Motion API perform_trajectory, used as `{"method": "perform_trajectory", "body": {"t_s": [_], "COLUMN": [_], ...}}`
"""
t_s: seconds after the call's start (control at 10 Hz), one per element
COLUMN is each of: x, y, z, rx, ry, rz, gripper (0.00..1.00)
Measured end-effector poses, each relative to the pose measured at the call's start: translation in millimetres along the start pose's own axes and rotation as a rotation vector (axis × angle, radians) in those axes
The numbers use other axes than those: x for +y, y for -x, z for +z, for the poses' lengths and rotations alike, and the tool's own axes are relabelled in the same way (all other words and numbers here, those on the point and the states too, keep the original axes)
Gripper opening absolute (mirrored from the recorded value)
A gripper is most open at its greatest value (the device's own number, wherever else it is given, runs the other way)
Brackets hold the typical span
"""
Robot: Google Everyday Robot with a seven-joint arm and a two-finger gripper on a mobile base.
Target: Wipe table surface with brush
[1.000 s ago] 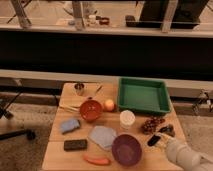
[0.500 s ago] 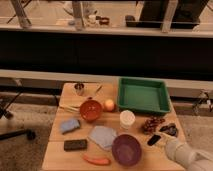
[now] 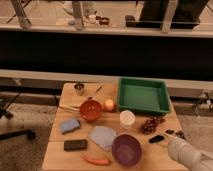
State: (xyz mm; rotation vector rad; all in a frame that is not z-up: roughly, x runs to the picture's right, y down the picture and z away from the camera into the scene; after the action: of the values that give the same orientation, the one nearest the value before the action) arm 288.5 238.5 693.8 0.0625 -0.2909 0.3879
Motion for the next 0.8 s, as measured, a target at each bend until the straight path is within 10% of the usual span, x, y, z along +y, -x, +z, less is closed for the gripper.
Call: {"method": "perform_trajectory", "body": {"t_s": [0.8], "x": [-14], "y": [12], "z": [-39], "rx": [-0.094], "ry": [-0.056], "rz": [0.027], "gripper": [0.00]}}
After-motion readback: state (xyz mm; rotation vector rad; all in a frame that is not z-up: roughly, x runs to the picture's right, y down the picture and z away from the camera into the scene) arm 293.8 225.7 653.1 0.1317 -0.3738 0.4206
